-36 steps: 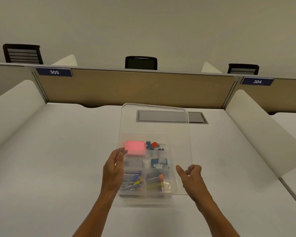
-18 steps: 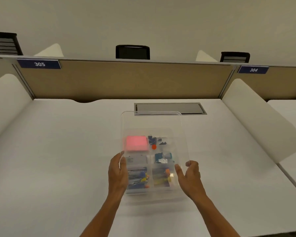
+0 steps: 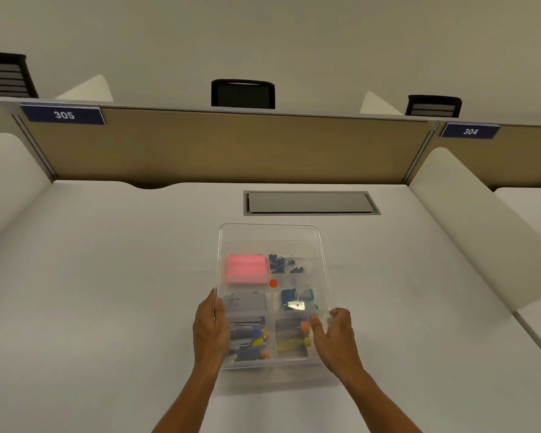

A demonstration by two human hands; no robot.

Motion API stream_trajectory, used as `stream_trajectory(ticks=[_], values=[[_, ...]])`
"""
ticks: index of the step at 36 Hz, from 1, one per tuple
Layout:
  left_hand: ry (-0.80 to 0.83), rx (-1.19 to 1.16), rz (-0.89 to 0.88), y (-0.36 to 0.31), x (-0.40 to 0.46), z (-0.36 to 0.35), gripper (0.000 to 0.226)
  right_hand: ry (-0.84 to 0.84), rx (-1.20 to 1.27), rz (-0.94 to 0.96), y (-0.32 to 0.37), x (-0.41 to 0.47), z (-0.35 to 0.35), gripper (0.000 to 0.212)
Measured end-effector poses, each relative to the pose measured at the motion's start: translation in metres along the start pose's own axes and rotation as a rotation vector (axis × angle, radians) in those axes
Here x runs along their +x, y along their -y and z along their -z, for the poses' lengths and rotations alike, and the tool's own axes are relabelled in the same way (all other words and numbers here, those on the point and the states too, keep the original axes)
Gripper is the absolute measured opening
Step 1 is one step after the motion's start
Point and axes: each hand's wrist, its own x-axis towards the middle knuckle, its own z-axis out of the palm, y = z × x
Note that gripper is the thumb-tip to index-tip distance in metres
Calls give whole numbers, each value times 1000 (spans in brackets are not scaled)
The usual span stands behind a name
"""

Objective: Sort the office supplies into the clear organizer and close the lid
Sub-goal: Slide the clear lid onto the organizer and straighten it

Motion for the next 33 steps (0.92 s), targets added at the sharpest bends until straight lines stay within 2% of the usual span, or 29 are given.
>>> stream_trajectory(ticks=[10,15,20,24,33], values=[[-13,48,-3,2,5,-5,43,-14,-87,17,-3,7,-2,49],[-17,116,-31,5,7,-5,37,76,-105,5,-7,13,1,64],[-13,190,18,11,11,-7,37,150,-280,15,-13,18,6,60],[10,253,10,13,13,-8,27,206,-394,9,-12,25,15,64],[126,276,64,9,15,-5,31,-31,-577,5,4,27,10,79]])
